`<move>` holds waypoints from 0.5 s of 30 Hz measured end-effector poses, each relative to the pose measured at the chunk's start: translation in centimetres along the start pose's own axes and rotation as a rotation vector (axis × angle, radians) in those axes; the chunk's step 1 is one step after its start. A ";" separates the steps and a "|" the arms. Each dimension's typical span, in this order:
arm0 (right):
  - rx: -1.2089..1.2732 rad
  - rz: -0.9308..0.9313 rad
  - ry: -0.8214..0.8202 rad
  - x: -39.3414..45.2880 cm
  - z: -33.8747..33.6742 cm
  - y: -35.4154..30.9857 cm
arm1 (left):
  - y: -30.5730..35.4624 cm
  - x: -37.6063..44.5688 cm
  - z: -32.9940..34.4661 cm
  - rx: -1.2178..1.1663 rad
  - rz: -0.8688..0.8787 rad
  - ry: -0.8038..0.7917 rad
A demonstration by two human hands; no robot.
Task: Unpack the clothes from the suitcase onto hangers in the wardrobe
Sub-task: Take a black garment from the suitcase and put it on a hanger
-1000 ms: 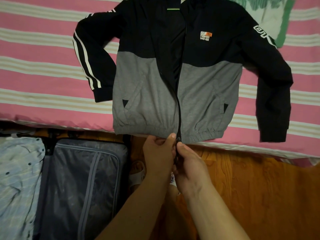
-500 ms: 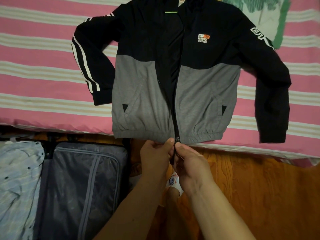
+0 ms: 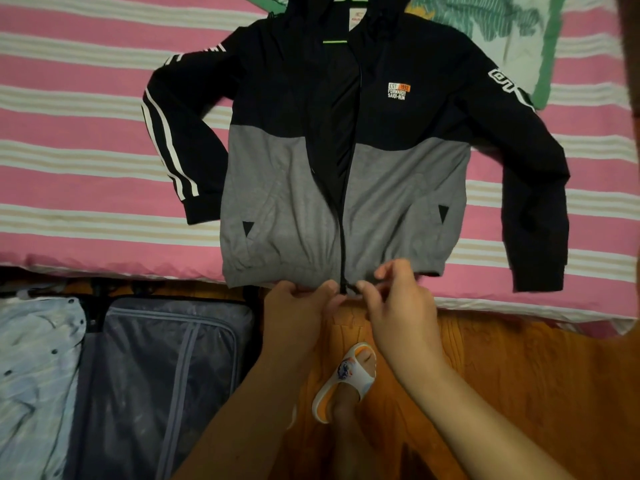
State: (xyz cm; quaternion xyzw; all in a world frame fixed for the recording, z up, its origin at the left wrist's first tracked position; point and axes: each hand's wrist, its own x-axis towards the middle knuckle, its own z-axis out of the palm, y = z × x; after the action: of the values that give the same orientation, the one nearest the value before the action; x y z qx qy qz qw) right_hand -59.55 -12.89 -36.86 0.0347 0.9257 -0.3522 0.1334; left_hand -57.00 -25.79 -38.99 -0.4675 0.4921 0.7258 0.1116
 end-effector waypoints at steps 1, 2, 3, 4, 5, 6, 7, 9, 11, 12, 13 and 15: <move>-0.112 -0.121 0.015 0.2 -0.5 0.2 | 0.2 -0.1 0.3 -0.019 -0.010 -0.015; -0.222 -0.250 0.007 0.5 -0.9 0.5 | 0.2 -0.1 0.5 -0.041 -0.021 -0.030; -0.325 -0.347 -0.028 0.9 -1.1 0.6 | 0.2 0.0 0.6 -0.049 -0.020 -0.042; -0.405 -0.425 -0.080 1.2 -1.1 1.0 | 0.3 0.1 0.7 -0.035 -0.002 -0.054; -0.456 -0.489 -0.138 1.6 -1.3 1.3 | 0.5 0.2 0.6 0.002 0.027 -0.062; -0.471 -0.550 -0.177 2.1 -1.4 1.5 | 0.7 0.3 0.6 0.041 0.050 -0.069; -0.469 -0.595 -0.210 2.6 -1.6 1.5 | 1.0 0.4 0.4 0.065 0.056 -0.080; -0.479 -0.688 -0.232 3.4 -2.1 1.5 | 1.6 0.4 0.0 0.019 0.010 -0.127; -0.513 -0.756 -0.212 4.0 -2.4 1.2 | 2.1 0.4 -0.3 -0.031 -0.044 -0.179; -0.512 -0.774 -0.206 4.2 -2.5 1.1 | 2.3 0.4 -0.4 -0.036 -0.054 -0.191; -0.500 -0.778 -0.214 4.2 -2.4 0.9 | 2.5 0.4 -0.4 -0.044 -0.062 -0.196; -0.444 -0.763 -0.220 4.2 -2.2 0.5 | 2.9 0.4 -0.6 -0.047 -0.057 -0.186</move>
State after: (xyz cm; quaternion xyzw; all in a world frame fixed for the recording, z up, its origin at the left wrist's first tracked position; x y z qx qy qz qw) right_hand -63.95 -11.15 -36.76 -0.3758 0.9058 -0.1705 0.0958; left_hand -58.68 -27.78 -37.61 -0.4144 0.4486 0.7741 0.1666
